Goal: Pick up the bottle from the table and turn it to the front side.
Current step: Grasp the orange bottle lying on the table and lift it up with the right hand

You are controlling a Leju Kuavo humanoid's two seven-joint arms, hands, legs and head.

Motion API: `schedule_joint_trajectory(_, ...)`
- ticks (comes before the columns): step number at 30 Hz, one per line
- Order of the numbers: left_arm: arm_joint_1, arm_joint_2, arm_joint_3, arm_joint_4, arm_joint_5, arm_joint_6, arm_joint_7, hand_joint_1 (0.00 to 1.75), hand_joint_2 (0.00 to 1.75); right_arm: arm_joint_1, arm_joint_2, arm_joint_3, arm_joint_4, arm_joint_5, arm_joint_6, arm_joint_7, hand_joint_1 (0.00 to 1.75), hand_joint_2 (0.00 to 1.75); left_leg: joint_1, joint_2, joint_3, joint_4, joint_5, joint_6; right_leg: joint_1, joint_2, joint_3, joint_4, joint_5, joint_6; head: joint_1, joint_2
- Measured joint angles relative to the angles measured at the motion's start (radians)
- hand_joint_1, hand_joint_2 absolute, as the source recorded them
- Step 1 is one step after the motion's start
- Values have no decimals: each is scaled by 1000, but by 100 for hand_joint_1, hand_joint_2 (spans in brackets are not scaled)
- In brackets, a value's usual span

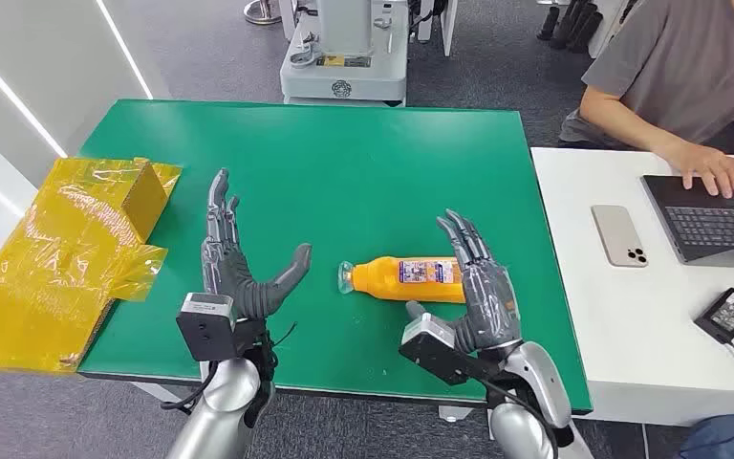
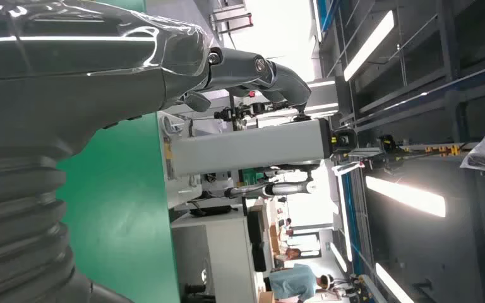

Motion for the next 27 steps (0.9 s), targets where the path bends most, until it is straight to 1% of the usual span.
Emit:
schedule_joint_trajectory(2,-2,2,0,0,5,-4,0,0,175,-23,-24,2,3,5,43,1,0,175,0,0,0,0,0,0,0,0,0,0,0,0,0,0)
schedule_joint_trajectory(5,-8,5,0,0,15,-9,1,0,175,-106,-81,6,26,0,144,0,0,175,0,0,-1,0,1,1,0,0,0,0,1,1,0,0)
schedule_joint_trajectory(7,-9,5,0,-1,15,-11,7,0,175,-172,-99,13,62,-8,185,-3,0,175,0,1,-1,0,2,2,0,0,0,0,2,1,0,0)
schedule_joint_trajectory(9,-8,4,-1,-2,10,-15,16,0,175,-232,-105,26,111,-8,209,-3,0,175,0,1,-1,0,2,3,0,0,0,0,2,1,0,0)
schedule_joint_trajectory(14,-6,1,-2,-4,-2,-27,18,0,175,-362,-104,78,263,-8,236,3,0,175,0,0,-1,0,2,2,0,0,0,1,2,1,0,0)
schedule_joint_trajectory(18,-7,-1,-2,-9,-9,-38,24,0,175,-499,-91,141,414,-31,325,-17,0,175,0,0,-1,0,3,3,0,0,0,1,2,1,0,0)
schedule_joint_trajectory(21,-8,-5,-2,-17,-15,-40,37,0,175,-602,-69,196,532,-53,360,-31,0,175,0,0,-1,1,3,3,0,0,0,1,2,1,0,0)
schedule_joint_trajectory(23,-8,-7,-2,-20,-16,-41,38,0,175,-646,-57,222,587,-60,361,-35,0,175,0,-1,-1,1,3,3,0,-1,0,1,2,1,0,0)
schedule_joint_trajectory(27,-8,-7,-2,-24,-16,-43,39,0,175,-699,-38,258,666,-75,376,-37,0,175,0,-1,-2,1,3,3,0,-1,0,1,2,1,0,0)
